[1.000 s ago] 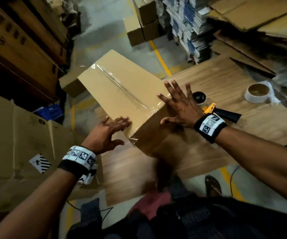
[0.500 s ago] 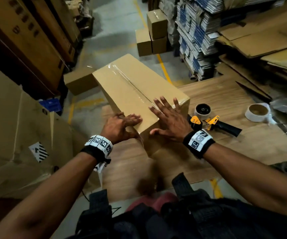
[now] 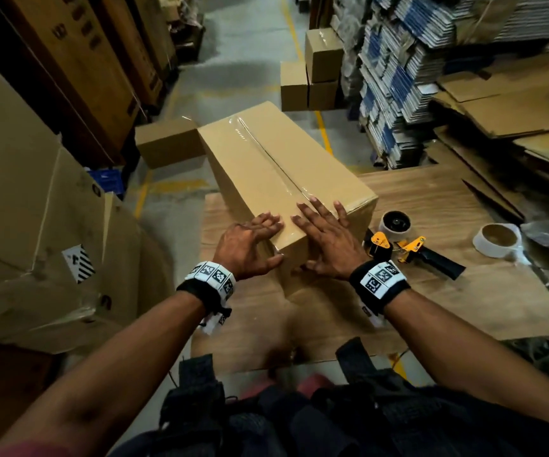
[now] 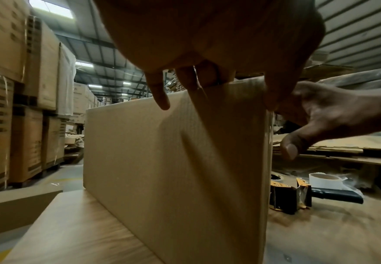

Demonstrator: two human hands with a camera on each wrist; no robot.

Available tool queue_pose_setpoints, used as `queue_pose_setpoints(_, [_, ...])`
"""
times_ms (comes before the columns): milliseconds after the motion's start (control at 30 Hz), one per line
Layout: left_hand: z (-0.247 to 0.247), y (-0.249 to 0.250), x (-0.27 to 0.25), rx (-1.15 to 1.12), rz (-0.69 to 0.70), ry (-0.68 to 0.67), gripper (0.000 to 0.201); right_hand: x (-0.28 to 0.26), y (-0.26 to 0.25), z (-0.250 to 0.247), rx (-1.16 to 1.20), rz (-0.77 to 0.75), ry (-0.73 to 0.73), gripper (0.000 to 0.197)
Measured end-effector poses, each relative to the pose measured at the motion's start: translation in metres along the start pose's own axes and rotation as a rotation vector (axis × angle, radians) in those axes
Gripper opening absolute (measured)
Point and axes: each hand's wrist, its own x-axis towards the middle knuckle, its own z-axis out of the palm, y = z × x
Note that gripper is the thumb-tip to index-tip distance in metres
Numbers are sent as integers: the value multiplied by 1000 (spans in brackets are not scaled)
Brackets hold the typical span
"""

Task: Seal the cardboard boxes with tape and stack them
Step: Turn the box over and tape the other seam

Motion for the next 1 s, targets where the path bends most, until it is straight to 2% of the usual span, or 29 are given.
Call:
queue_pose_setpoints(167, [5, 6, 1, -14, -84, 36, 76, 0, 1, -6, 38, -16, -26, 115])
queue_pose_setpoints(233, [11, 10, 0, -25, -115, 73, 75, 1, 0, -6, 55, 0, -22, 102])
queue_pose_setpoints(300, [16, 14, -3, -25, -114, 103, 73, 2, -2, -5, 55, 5, 20, 80])
queue_pose_setpoints(367, [22, 18, -9, 17, -84, 142, 64, 1, -3, -3, 65, 1, 55, 67])
queue_pose_setpoints(467, [33, 23, -19, 75, -50, 210, 46, 0, -7, 0, 90, -15, 69, 66])
queue_pose_setpoints(533, [36, 23, -21, 81, -51, 227, 43, 0, -6, -1, 98, -50, 94, 62])
queue_pose_setpoints(567, [36, 22, -22, 84, -46, 216, 43, -2, -3, -2, 106, -80, 82, 61])
queue_pose_setpoints(633, [32, 16, -26, 100, -24, 161, 46, -8, 9, -11, 114, -119, 10, 79])
queue_pose_setpoints(667, [27, 10, -30, 112, -20, 129, 47, -12, 19, -18, 104, -81, -3, 83])
queue_pose_setpoints(733, [14, -3, -44, 153, -25, 75, 51, -22, 44, -27, 50, 92, 37, 66])
queue_pose_setpoints(800, [0, -15, -60, 232, -32, 11, 55, -29, 71, -31, 35, 230, -52, 62])
queue_pose_setpoints(900, [-13, -19, -72, 357, -37, -46, 61, -35, 84, -27, 312, 156, -182, 74])
queue_pose_setpoints(1000, [-21, -16, -82, 364, -70, -39, 59, -37, 69, -33, 313, 35, -136, 73])
